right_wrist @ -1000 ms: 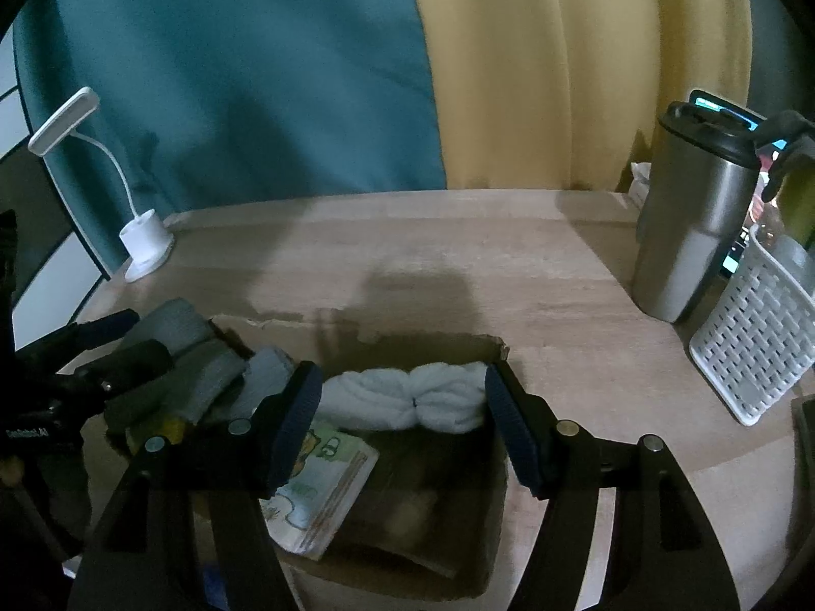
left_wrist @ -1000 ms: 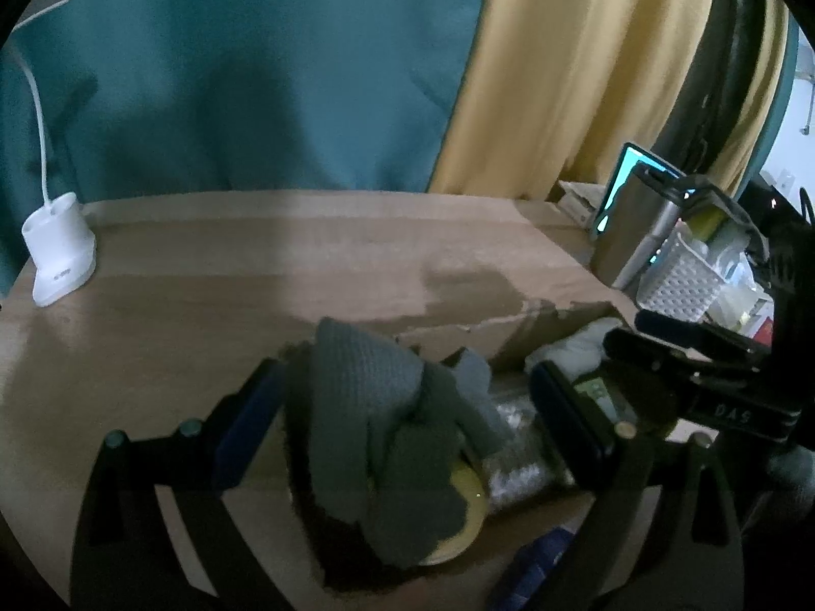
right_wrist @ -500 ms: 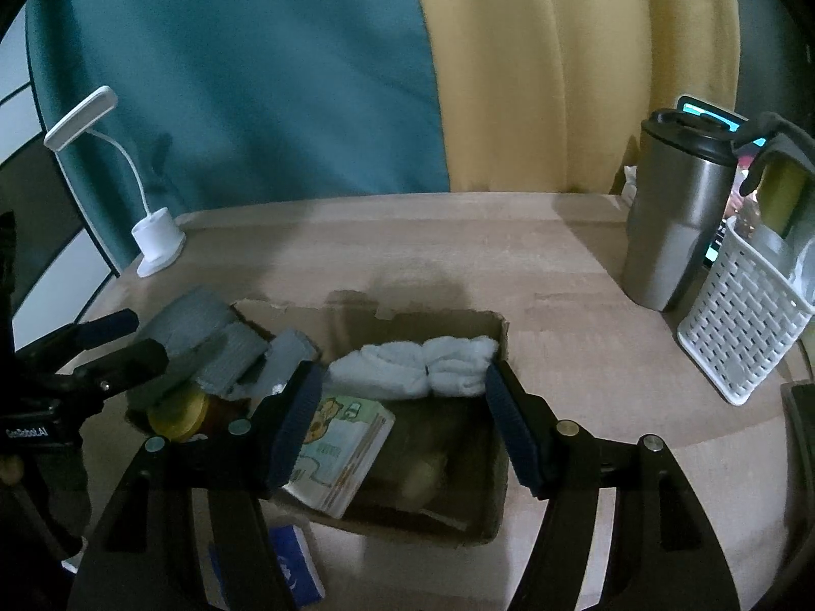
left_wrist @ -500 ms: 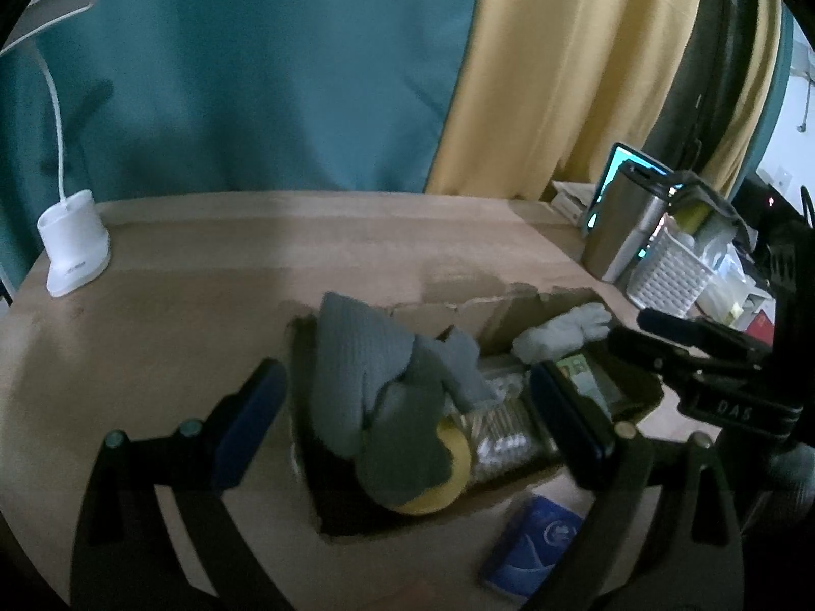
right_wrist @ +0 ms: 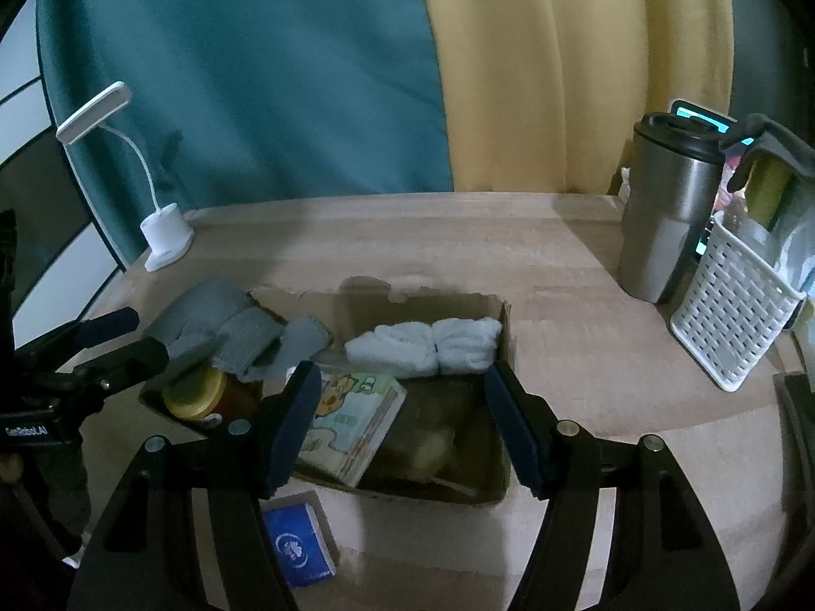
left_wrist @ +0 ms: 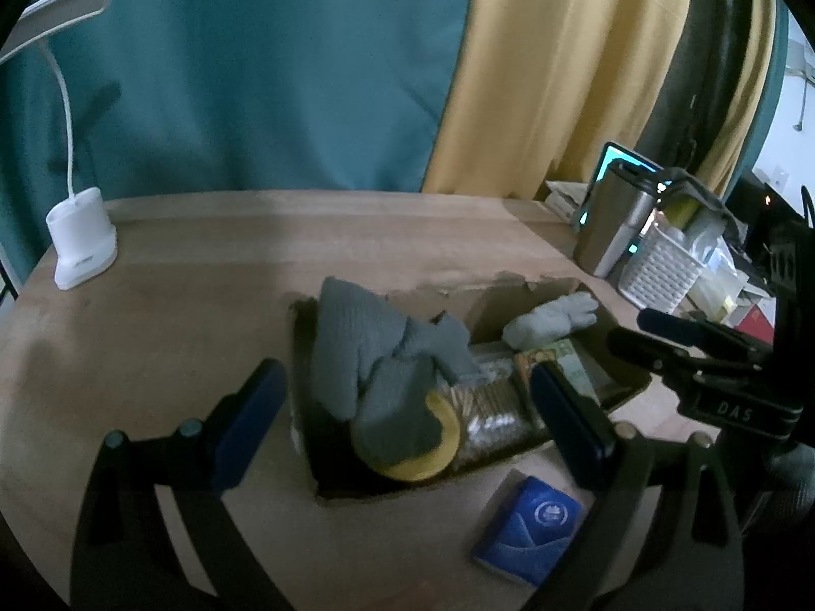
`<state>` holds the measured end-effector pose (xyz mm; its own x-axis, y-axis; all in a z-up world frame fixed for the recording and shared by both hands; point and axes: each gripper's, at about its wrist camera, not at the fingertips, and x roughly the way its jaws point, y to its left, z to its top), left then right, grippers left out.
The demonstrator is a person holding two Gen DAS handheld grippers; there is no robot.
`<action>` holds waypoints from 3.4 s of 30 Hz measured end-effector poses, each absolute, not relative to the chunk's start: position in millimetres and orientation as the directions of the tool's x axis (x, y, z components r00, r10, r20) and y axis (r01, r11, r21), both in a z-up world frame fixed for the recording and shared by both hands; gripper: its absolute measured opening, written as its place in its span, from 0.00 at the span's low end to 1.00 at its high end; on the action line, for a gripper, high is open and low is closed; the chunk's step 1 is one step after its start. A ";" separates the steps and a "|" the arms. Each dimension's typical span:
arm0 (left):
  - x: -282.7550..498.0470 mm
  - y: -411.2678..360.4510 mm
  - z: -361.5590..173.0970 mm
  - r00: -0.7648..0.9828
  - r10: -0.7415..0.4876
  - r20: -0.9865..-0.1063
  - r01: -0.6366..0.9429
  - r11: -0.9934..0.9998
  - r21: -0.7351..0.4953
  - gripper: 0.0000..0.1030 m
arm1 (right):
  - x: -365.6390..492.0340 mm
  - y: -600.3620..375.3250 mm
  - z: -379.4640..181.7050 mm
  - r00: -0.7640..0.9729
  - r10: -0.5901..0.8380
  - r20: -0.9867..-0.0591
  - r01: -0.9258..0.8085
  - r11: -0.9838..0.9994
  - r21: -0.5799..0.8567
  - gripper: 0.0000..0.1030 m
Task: Organize objects
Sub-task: 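Lower and release the gloves with left gripper while right releases the white cloth in the box, then grasp the blue tissue pack with the right gripper, then lift the blue tissue pack with right gripper and carry it into the box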
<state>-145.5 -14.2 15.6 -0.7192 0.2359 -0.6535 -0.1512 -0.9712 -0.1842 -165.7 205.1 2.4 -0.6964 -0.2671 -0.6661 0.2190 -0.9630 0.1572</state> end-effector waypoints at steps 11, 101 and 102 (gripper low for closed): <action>-130.9 -16.7 16.2 -0.721 0.242 -0.649 -0.148 -0.969 -0.197 0.95 | -146.8 202.0 -0.4 -0.685 -0.275 -0.674 0.237 -0.960 0.150 0.69; -67.6 -46.4 -40.4 -0.657 0.224 -0.720 -0.093 -0.972 -0.217 0.95 | -88.6 125.9 -59.8 -0.531 -0.340 -0.776 0.406 -0.906 0.119 0.75; -67.1 -45.3 -39.7 -0.657 0.225 -0.720 -0.094 -0.971 -0.218 0.95 | -87.7 127.5 -57.6 -0.536 -0.340 -0.772 0.405 -0.907 0.119 0.75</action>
<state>-67.1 -45.3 -39.7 -0.6567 0.2254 -0.7197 -0.0943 -0.9713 -0.2182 -87.7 127.5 -57.6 -0.5363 -0.3403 -0.7724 0.4046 -0.9068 0.1186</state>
